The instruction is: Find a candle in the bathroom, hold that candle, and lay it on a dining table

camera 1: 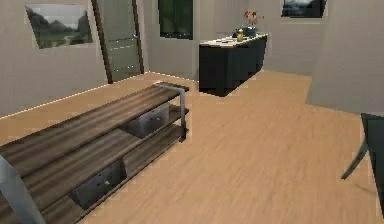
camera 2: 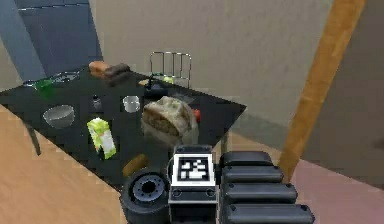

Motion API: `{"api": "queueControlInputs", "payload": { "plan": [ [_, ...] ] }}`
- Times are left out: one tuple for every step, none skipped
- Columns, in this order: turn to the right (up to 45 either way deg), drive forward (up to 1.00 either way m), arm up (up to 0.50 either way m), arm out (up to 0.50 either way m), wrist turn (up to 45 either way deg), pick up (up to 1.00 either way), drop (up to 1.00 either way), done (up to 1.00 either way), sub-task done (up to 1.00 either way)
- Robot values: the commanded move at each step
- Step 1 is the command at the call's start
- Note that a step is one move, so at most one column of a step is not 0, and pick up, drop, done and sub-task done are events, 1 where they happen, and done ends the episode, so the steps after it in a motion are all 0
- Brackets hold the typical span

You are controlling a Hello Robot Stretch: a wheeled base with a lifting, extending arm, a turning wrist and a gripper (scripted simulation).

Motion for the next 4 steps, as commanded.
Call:
{"api": "queueControlInputs", "payload": {
  "plan": [
    [-6.0,0.0,0.0,0.0,0.0,0.0,0.0,0.0,0.0],
    [0.0,0.3,0.0,0.0,0.0,0.0,0.0,0.0,0.0],
    [45.0,0.0,0.0,0.0,0.0,0.0,0.0,0.0,0.0],
    [3.0,0.0,0.0,0.0,0.0,0.0,0.0,0.0,0.0]
  ]
}}
